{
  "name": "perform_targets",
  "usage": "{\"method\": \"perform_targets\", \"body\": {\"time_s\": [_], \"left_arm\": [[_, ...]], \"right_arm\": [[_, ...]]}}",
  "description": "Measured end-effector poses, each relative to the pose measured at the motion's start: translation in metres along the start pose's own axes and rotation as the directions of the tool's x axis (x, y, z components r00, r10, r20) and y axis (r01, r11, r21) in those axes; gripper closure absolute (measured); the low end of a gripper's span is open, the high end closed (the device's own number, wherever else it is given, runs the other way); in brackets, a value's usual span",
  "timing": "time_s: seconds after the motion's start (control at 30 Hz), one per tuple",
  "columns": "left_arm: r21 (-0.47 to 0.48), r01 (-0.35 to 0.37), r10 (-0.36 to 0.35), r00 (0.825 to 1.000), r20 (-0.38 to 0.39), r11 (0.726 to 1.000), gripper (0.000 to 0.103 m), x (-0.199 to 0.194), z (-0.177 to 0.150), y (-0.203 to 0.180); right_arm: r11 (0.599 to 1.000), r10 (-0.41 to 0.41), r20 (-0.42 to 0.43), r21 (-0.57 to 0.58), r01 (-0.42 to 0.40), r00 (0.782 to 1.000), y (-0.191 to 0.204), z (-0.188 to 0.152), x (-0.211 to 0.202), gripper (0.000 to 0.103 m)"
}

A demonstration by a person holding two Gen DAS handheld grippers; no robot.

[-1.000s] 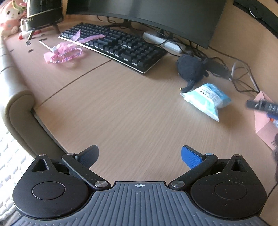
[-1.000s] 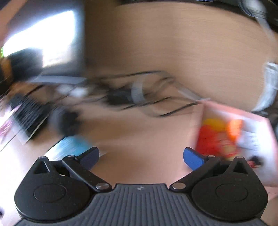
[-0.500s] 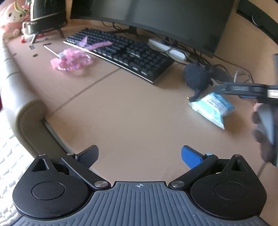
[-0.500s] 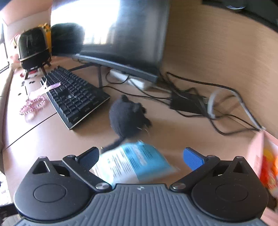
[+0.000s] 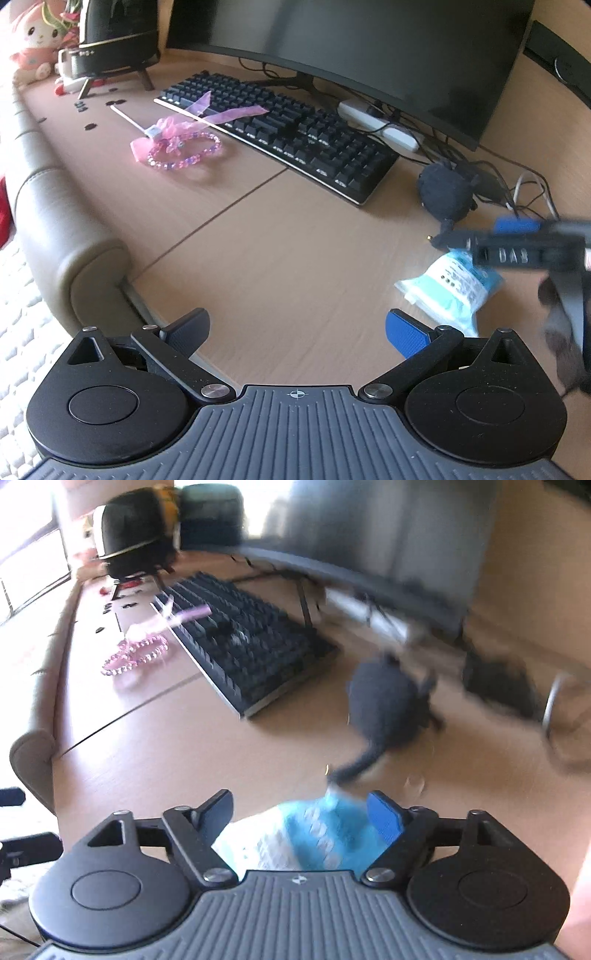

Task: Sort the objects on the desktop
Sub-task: 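Move the right gripper to the black plush mouse and grasp it, then lift the black plush mouse with the right gripper toward the pink box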

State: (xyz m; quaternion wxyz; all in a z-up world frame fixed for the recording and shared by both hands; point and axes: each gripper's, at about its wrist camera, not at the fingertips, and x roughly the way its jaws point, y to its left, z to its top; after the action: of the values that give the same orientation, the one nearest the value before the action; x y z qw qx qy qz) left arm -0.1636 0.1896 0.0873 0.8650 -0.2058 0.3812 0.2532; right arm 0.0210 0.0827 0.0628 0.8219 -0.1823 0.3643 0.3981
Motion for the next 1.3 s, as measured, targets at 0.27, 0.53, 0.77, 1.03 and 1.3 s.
{"method": "perform_targets", "body": {"time_s": [0.27,0.53,0.77,1.03,1.3], "left_arm": [[0.031,-0.024,0.024,1.0,0.011,0.999,0.0,-0.014,-0.005,-0.001],[0.001,-0.112,0.112,0.994,-0.011,0.994,0.0,-0.025,-0.019,0.02],[0.042,0.004,-0.006,0.999,0.041,0.999,0.0,-0.035,-0.026,0.009],[0.233,0.211,-0.209,0.977,-0.037,0.949,0.0,-0.007,-0.031,-0.061],[0.335,0.315,-0.288,0.949,-0.128,0.888,0.0,0.019,-0.037,-0.133]], "right_arm": [[0.951,-0.292,0.088,-0.082,0.299,0.952,-0.022,0.043,0.05,0.007],[0.942,-0.315,0.043,-0.107,0.318,0.948,-0.032,0.051,0.095,0.042],[0.986,-0.16,0.124,0.067,0.152,0.979,-0.041,0.021,0.017,0.043],[0.891,0.086,0.149,0.43,-0.143,0.985,-0.092,-0.066,-0.097,0.042],[0.713,0.157,0.09,0.679,-0.176,0.983,-0.129,-0.148,-0.114,0.042]]}}
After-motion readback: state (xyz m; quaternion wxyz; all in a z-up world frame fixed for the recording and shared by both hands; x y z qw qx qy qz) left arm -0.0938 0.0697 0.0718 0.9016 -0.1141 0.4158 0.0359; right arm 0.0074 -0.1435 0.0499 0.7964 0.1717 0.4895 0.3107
